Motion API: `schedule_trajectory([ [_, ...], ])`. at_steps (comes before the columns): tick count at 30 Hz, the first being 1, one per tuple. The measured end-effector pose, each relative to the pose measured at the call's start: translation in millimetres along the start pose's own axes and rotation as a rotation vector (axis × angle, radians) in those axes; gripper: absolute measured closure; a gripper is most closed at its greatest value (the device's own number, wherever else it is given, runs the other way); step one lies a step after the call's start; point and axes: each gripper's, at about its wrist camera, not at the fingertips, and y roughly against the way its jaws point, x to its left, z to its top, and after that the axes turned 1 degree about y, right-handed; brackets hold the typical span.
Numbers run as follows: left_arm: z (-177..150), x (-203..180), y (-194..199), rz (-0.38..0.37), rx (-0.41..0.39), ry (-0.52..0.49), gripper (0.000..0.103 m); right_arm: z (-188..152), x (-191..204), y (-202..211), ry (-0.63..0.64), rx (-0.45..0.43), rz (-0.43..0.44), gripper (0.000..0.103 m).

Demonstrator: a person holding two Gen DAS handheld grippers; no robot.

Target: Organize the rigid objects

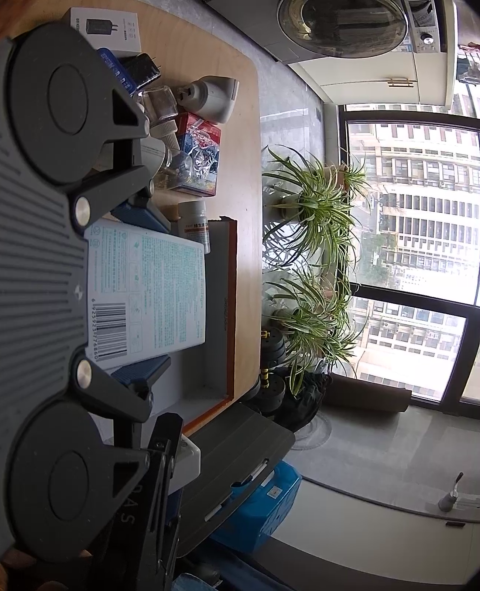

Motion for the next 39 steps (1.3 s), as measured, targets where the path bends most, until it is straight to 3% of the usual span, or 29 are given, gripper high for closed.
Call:
schedule_trajectory([
  [39,-2,4,-30,0.023,0.042,0.004,0.031,12,2,-31,0.024,0.038,-0.006,0.034],
])
